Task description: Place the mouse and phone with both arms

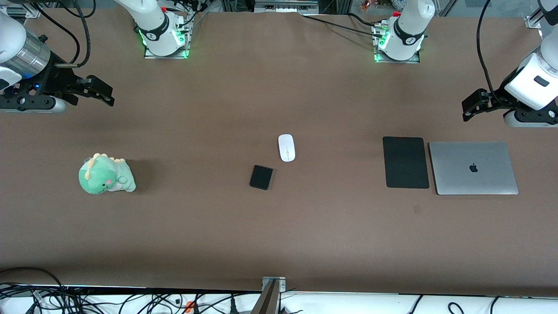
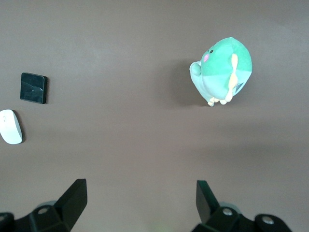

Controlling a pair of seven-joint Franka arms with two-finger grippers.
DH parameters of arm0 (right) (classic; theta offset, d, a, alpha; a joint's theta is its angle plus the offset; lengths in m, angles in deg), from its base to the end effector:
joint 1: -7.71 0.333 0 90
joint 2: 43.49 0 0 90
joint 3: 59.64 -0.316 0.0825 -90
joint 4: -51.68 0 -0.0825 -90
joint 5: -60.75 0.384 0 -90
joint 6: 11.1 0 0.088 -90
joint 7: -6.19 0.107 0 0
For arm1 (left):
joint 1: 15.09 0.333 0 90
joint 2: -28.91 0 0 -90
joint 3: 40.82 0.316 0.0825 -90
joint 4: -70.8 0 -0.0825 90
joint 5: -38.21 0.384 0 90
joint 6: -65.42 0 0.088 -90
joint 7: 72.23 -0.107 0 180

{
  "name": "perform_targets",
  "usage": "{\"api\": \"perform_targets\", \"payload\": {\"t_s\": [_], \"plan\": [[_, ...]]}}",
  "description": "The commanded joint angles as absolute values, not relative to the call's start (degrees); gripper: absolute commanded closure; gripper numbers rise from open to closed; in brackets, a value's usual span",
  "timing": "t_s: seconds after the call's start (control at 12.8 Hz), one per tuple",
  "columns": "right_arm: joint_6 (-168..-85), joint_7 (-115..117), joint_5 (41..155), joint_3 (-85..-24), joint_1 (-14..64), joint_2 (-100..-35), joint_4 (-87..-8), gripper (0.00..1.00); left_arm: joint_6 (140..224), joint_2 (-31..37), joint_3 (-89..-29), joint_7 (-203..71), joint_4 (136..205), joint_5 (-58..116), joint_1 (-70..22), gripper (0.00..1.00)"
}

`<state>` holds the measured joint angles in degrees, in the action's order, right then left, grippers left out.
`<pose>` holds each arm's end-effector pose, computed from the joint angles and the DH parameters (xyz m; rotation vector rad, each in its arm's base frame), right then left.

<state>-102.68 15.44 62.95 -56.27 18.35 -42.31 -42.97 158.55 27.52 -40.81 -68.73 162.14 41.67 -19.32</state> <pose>0.5438 0.0731 0.6000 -3.1061 0.0563 0.0596 0.5653 -0.0355 0.6048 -3.0817 0.0241 -0.0170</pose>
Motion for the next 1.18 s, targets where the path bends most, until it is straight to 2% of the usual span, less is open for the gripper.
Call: {"api": "perform_targets", "payload": {"t_s": [0.0, 1.1], "plan": [[-101.7, 14.8, 62.3, -56.7, 18.2, -42.1, -42.3, 0.0, 158.2, 26.5, -41.0, -68.5, 160.1, 40.9, -18.9, 0.0], [-101.9, 12.2, 63.4, -56.5, 18.2, -42.5, -42.3, 0.0, 156.0, 24.3, -41.2, -69.7, 159.7, 40.8, -19.5, 0.0]]}}
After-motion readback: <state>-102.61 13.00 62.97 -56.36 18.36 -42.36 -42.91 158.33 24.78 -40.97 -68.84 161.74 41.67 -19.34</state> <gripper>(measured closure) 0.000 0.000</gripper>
